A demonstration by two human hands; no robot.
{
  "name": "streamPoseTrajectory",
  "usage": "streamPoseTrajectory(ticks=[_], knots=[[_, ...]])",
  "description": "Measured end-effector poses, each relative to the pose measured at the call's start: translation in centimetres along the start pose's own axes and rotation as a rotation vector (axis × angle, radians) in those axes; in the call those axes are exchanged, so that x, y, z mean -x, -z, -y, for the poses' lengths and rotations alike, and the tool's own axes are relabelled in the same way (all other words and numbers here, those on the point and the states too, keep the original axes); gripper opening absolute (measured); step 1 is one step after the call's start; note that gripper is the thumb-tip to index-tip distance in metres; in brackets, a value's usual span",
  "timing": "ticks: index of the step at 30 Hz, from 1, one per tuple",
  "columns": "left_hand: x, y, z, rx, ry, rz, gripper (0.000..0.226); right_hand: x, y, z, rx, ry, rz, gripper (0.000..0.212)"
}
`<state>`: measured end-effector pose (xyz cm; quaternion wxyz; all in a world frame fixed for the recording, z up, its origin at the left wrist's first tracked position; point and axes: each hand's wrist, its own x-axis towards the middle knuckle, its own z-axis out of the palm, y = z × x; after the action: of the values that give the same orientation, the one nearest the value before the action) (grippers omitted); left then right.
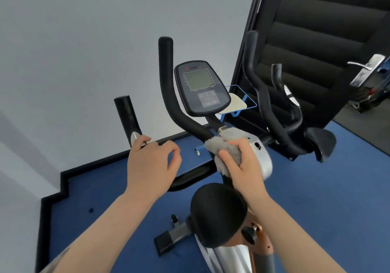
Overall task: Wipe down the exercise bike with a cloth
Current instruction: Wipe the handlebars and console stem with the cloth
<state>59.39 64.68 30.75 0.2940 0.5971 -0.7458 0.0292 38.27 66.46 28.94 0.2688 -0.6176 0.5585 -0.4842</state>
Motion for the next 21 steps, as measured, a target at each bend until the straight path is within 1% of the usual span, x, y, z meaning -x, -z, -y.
streamPoseTrajectory(ticks=[2, 4, 6, 8, 9, 10, 12, 13, 15, 17, 19, 21], knots=[[-0.1, 0.0, -0.2, 0.008, 0.023, -0.017, 0.030, 0.4, 1.3, -0.7, 0.011, -0.041, 0.070, 0.006], [-0.2, -0.1, -0.3, 0.029, 0.039, -0.043, 0.035, -1.5, 1.6, -0.3, 0.100, 0.005, 0.140, 0.006], [-0.1, -0.2, -0.2, 0.042, 0.038, -0.049, 0.033, -3.5, 0.6, 0.8, 0.155, 0.049, 0.097, 0.008], [0.0, -0.2, -0.2, 0.047, 0.039, -0.046, 0.031, -3.7, -0.6, 1.1, 0.151, 0.072, 0.021, 0.007], [0.1, -0.2, -0.3, 0.049, 0.043, -0.048, 0.031, -3.1, -0.6, 0.8, 0.141, 0.074, 0.017, 0.006], [0.2, -0.3, -0.4, 0.057, 0.046, -0.057, 0.031, -2.3, -0.3, 0.3, 0.127, 0.072, 0.043, 0.004], [0.2, -0.3, -0.4, 0.085, 0.056, -0.096, 0.030, -1.0, 1.2, -0.7, 0.125, 0.096, 0.124, 0.009], [0.2, -0.4, -0.3, 0.101, 0.064, -0.116, 0.030, -1.0, 1.8, -0.9, 0.145, 0.120, 0.170, 0.012], [0.2, -0.6, -0.1, 0.137, 0.077, -0.149, 0.029, -2.5, 1.6, -0.5, 0.210, 0.162, 0.233, 0.011], [0.2, -0.7, 0.0, 0.161, 0.077, -0.168, 0.028, -4.1, 0.5, 0.4, 0.240, 0.197, 0.201, 0.013], [0.2, -0.7, -0.2, 0.158, 0.079, -0.171, 0.028, -4.2, -0.3, 1.0, 0.173, 0.200, 0.122, 0.014], [0.3, -0.8, -0.3, 0.168, 0.084, -0.185, 0.029, -2.7, 0.2, 0.3, 0.133, 0.198, 0.140, 0.011]])
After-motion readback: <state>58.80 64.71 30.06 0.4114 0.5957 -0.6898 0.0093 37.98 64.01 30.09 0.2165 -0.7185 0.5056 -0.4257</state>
